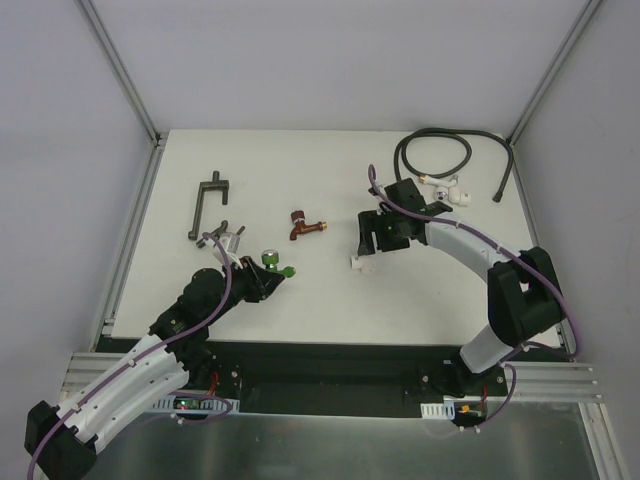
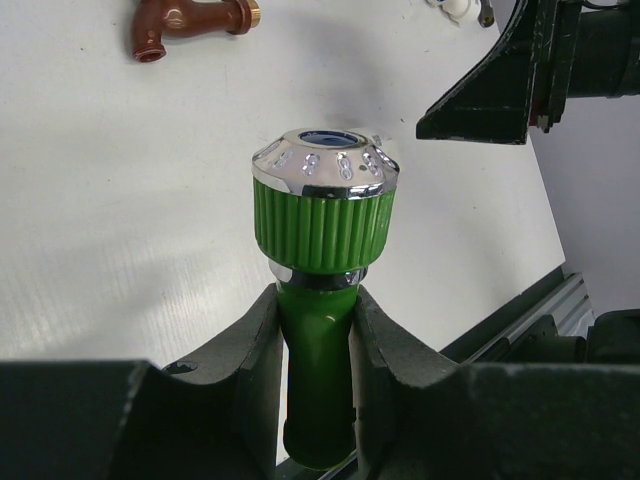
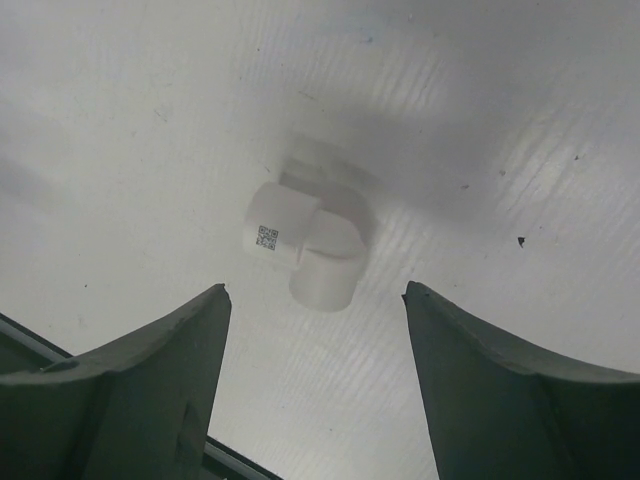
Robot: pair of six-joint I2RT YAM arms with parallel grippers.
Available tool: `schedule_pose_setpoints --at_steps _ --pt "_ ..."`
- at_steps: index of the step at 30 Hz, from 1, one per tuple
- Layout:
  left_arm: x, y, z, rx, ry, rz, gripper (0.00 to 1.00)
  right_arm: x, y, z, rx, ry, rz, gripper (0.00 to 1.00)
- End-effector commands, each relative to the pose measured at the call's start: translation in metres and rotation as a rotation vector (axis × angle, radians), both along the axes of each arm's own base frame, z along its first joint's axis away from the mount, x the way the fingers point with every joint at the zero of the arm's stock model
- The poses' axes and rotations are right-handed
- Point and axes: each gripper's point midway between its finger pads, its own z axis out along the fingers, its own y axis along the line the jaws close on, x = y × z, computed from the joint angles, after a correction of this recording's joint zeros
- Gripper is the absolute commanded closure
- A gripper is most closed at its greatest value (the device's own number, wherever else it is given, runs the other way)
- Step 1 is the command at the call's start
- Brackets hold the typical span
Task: Install the water faucets
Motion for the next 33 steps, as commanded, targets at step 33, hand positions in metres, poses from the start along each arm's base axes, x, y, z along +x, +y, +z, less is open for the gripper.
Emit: schedule_pose_setpoints --at_steps 33 --pt "0.007 -0.006 0.031 -0.075 -0.031 0.010 1.00 -0.012 0.011 -0.073 -0.360 0.042 0.081 0.65"
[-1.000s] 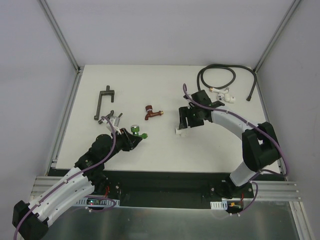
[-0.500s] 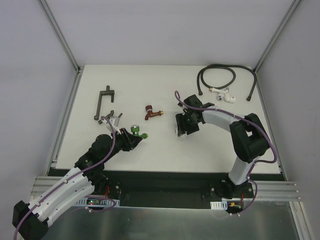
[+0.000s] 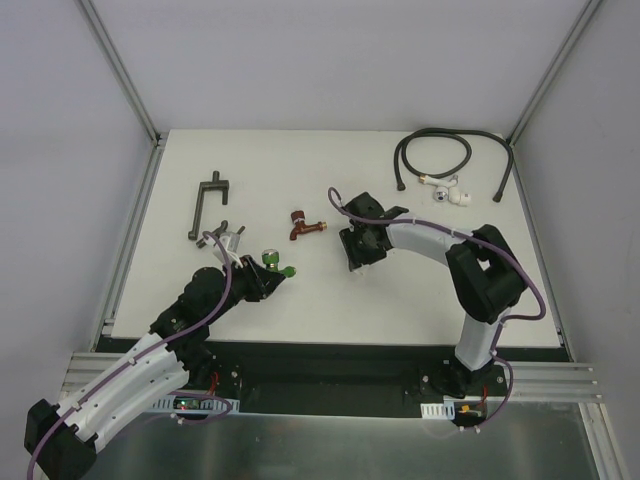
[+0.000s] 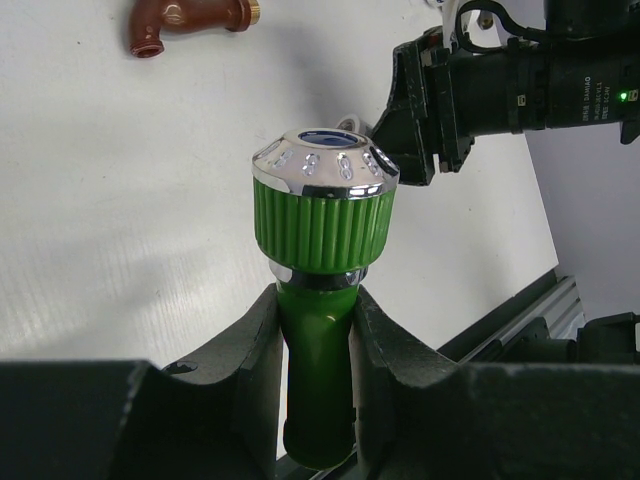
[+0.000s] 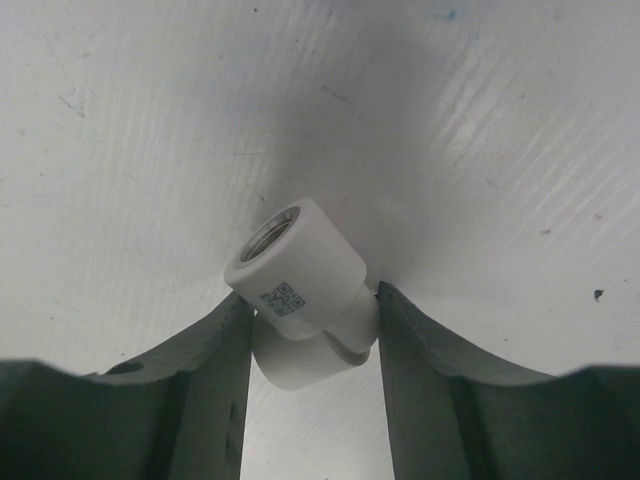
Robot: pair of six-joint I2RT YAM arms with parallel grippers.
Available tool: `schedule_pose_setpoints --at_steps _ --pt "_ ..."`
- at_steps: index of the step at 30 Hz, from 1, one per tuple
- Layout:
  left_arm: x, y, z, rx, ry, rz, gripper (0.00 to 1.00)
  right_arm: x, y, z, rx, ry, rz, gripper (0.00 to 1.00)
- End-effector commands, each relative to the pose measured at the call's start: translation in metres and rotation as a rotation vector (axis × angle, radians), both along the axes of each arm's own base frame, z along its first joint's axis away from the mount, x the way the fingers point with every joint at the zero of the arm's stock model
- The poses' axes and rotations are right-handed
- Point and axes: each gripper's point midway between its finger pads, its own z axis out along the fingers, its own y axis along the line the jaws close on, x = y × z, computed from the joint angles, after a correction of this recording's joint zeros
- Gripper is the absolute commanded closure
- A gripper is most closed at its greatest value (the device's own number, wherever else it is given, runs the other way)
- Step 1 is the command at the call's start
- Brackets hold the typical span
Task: Install the water faucets
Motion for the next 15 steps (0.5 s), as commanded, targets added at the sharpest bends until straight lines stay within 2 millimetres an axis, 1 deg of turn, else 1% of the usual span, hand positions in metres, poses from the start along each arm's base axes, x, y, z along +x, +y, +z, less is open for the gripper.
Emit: schedule_pose_setpoints --at_steps 1,2,3,4,5,6,7,9,10,12,13,14,15 --pt "0.007 -0.005 0.031 -0.065 -0.049 0.006 1.00 0.003 -0.012 -0.009 -0.104 -0.035 0.001 0.69" --pt "0.007 -0.005 0.031 -0.067 -0.048 0.005 1.00 0.003 -0.011 -0.008 -0.101 -0.043 0.006 0.74" --pt "0.007 -0.006 0.031 -0.071 -0.042 0.004 1.00 0.002 -0.009 -0.006 -0.097 -0.052 0.013 0.76" --pt "0.008 -0.007 0.033 -0.076 -0.046 0.003 1.00 0.003 -0.007 0.001 -0.077 -0.067 0.017 0.79" --pt "0.007 -0.008 0.034 -0.080 -0.047 -0.001 1.00 0.004 -0.002 0.005 -0.059 -0.086 0.032 0.85" --pt "0.008 -0.009 0.035 -0.087 -0.045 -0.001 1.00 0.001 -0.001 0.006 -0.048 -0.093 0.041 0.88" --pt "0.008 -0.010 0.037 -0.096 -0.052 -0.002 1.00 0.005 0.005 0.019 -0.007 -0.135 0.049 0.91" --pt "0.008 -0.012 0.039 -0.109 -0.050 -0.006 1.00 -0.001 0.010 0.025 0.019 -0.163 0.085 0.96" --pt "0.009 -0.013 0.045 -0.127 -0.065 -0.008 1.00 0.002 0.015 0.039 0.057 -0.214 0.097 0.98" --pt "0.009 -0.016 0.048 -0.152 -0.064 -0.016 1.00 -0.002 0.024 0.053 0.098 -0.266 0.146 0.98" --pt "0.010 -0.018 0.050 -0.165 -0.069 -0.022 1.00 -0.004 0.028 0.065 0.138 -0.313 0.165 0.98" --pt "0.011 -0.020 0.057 -0.187 -0.089 -0.028 1.00 -0.009 0.035 0.073 0.162 -0.339 0.195 0.98" --pt "0.010 -0.023 0.058 -0.199 -0.086 -0.040 1.00 -0.013 0.039 0.080 0.187 -0.362 0.220 0.98"
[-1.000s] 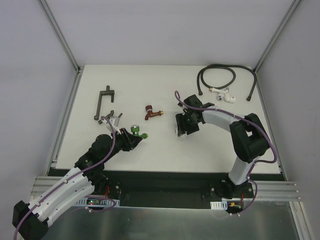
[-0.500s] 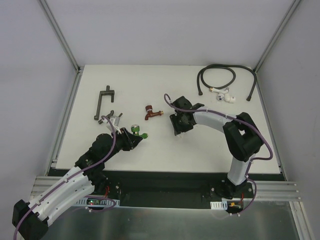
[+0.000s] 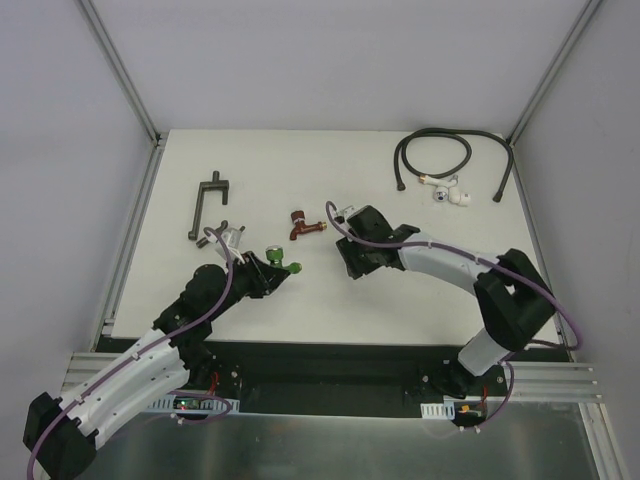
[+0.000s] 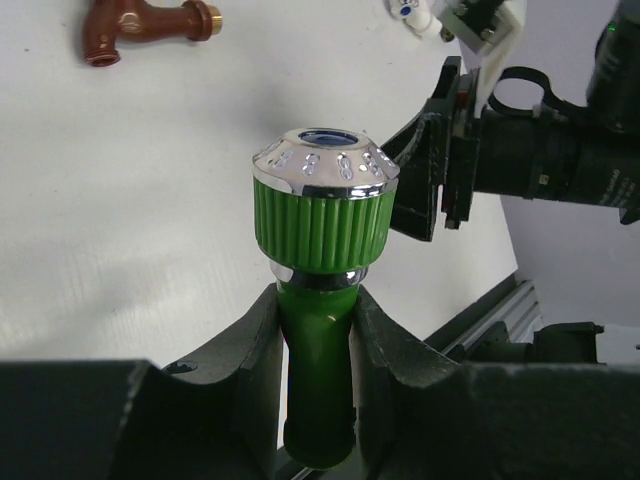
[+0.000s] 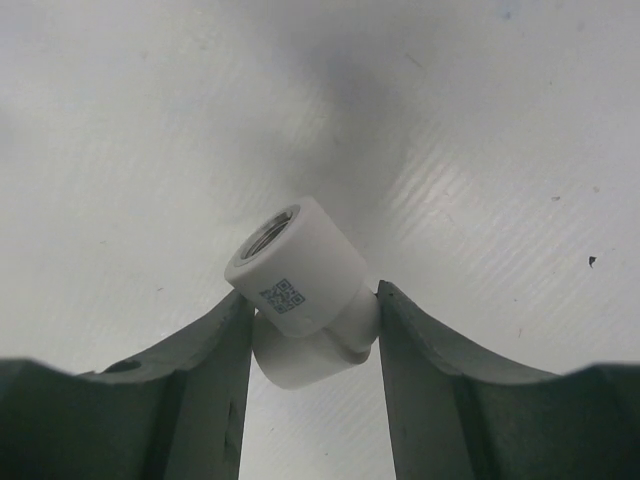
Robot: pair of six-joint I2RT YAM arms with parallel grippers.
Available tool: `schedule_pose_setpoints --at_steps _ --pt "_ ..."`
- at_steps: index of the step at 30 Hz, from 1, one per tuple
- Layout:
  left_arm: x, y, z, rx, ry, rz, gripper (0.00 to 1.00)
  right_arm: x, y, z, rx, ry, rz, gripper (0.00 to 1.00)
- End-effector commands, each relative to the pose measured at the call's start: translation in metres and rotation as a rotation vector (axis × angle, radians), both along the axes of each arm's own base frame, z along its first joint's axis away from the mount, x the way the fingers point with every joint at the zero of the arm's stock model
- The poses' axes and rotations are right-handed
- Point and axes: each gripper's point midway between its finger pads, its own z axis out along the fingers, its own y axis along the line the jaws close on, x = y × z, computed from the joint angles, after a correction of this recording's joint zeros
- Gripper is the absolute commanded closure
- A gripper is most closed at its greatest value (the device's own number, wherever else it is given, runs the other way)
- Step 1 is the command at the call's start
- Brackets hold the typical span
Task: Install the water faucets
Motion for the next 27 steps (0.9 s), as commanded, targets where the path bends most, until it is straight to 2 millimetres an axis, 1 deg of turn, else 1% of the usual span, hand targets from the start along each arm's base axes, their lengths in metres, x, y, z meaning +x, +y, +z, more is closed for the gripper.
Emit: schedule_pose_setpoints --at_steps 1,2,3,4,6,8,11,12,13,14,15,16,17,19,20,21,23,25,26,27 --pt "0.007 -0.016 0.052 -0.152 -0.104 -0.034 1.00 0.006 0.037 0.075 0.205 -0.261 0.150 0.98" --pt "0.008 -0.018 0.059 -0.167 -0.121 -0.041 1.00 0.002 0.043 0.083 0.223 -0.293 0.183 0.98" --pt "0.009 -0.019 0.060 -0.170 -0.117 -0.041 1.00 0.001 0.047 0.093 0.246 -0.330 0.204 0.98" --pt "0.009 -0.021 0.064 -0.177 -0.124 -0.051 1.00 -0.004 0.058 0.114 0.318 -0.379 0.279 0.98" --pt "0.012 -0.023 0.075 -0.196 -0.134 -0.058 1.00 -0.011 0.071 0.135 0.390 -0.418 0.355 0.98" --pt "0.011 -0.025 0.085 -0.215 -0.141 -0.074 1.00 -0.011 0.079 0.164 0.432 -0.494 0.433 0.98" --pt "0.011 -0.023 0.113 -0.265 -0.169 -0.079 1.00 -0.011 0.088 0.192 0.456 -0.570 0.526 0.98" --pt "0.011 -0.020 0.121 -0.279 -0.182 -0.074 1.00 -0.011 0.093 0.211 0.481 -0.606 0.552 0.98" --pt "0.011 -0.017 0.123 -0.278 -0.184 -0.063 1.00 -0.011 0.095 0.218 0.487 -0.626 0.573 0.98" --pt "0.012 -0.013 0.135 -0.288 -0.200 -0.047 1.00 -0.011 0.097 0.228 0.490 -0.657 0.606 0.98" --pt "0.011 -0.010 0.142 -0.293 -0.214 -0.038 1.00 -0.012 0.100 0.245 0.501 -0.705 0.649 0.98" --pt "0.012 -0.006 0.144 -0.286 -0.210 -0.022 1.00 -0.013 0.101 0.251 0.499 -0.727 0.676 0.98" --pt "0.011 -0.004 0.156 -0.294 -0.233 -0.016 1.00 -0.013 0.102 0.256 0.498 -0.749 0.697 0.98" --pt "0.008 0.000 0.169 -0.308 -0.262 -0.009 1.00 -0.015 0.101 0.264 0.477 -0.794 0.749 0.98" --pt "0.007 0.001 0.178 -0.318 -0.277 -0.009 1.00 -0.015 0.101 0.264 0.469 -0.799 0.755 0.98" --pt "0.005 0.001 0.181 -0.330 -0.275 -0.013 1.00 -0.016 0.097 0.268 0.462 -0.816 0.753 0.98" --pt "0.004 -0.002 0.183 -0.348 -0.264 -0.029 1.00 -0.020 0.093 0.266 0.463 -0.818 0.748 0.98" --pt "0.000 -0.009 0.180 -0.373 -0.231 -0.068 1.00 -0.025 0.088 0.273 0.482 -0.842 0.742 0.98" --pt "-0.001 -0.012 0.175 -0.384 -0.216 -0.086 1.00 -0.028 0.087 0.266 0.478 -0.831 0.740 0.98" --pt "-0.002 -0.015 0.179 -0.422 -0.212 -0.101 1.00 -0.029 0.084 0.268 0.475 -0.838 0.731 0.98"
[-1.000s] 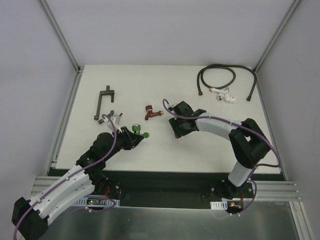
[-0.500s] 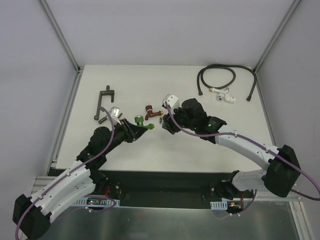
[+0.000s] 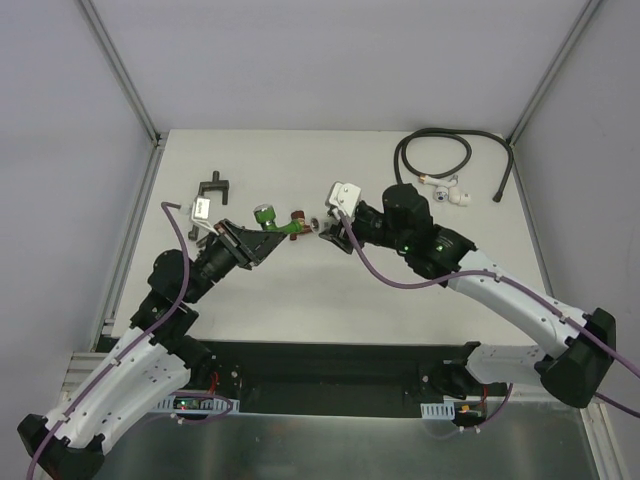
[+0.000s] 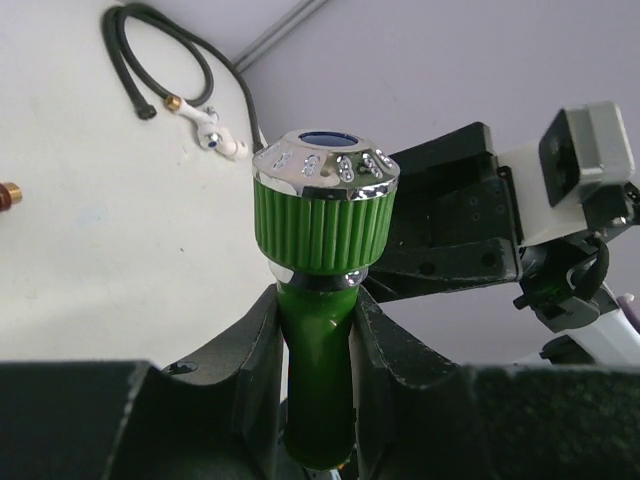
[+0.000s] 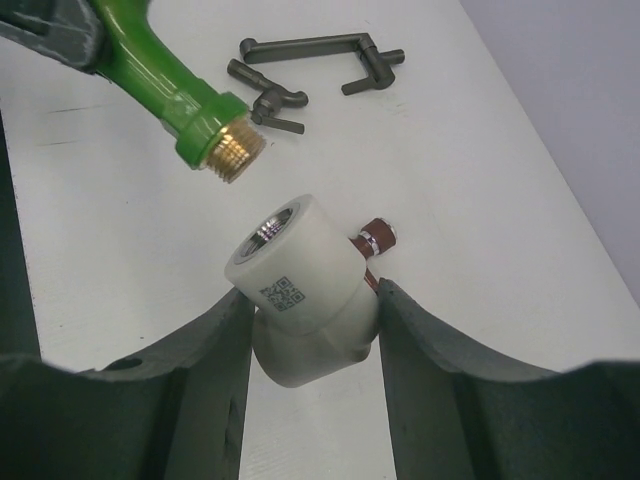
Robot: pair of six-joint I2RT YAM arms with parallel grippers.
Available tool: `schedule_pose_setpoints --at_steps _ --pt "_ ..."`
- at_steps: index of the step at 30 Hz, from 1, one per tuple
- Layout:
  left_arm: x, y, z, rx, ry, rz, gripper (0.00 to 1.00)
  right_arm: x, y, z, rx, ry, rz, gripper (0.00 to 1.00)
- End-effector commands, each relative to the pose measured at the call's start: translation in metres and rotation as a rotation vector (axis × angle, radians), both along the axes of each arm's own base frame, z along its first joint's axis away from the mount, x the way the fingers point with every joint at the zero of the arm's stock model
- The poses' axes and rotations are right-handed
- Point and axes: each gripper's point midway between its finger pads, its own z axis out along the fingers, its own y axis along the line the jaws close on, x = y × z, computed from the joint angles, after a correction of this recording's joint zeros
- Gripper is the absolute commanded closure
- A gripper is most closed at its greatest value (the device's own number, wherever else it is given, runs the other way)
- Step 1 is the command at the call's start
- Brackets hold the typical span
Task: Install the water faucets
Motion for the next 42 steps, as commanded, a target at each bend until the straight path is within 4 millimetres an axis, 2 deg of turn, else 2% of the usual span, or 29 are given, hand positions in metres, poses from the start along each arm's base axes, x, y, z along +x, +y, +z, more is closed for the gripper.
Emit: schedule_pose_setpoints --at_steps 1,12,15,30,42 --pt "-0.010 -0.014 0.014 -0.102 0.003 -0.115 1.00 -0.014 -0.004 0.032 0.071 -0.107 0.043 0.98" --pt "-0.015 -0.028 0.018 -0.159 0.046 -0.204 1.00 -0.015 -0.011 0.012 0.025 -0.087 -0.028 0.98" --pt "-0.017 -0.031 0.019 -0.168 0.057 -0.229 1.00 -0.014 -0.015 0.011 0.021 -0.094 -0.049 0.98" --pt "-0.011 -0.028 -0.003 -0.150 0.105 -0.187 1.00 -0.031 -0.014 0.018 0.066 -0.090 0.017 0.98" --pt "-0.011 -0.035 0.001 -0.135 0.099 -0.221 1.00 -0.029 -0.011 0.015 0.057 -0.086 0.008 0.98"
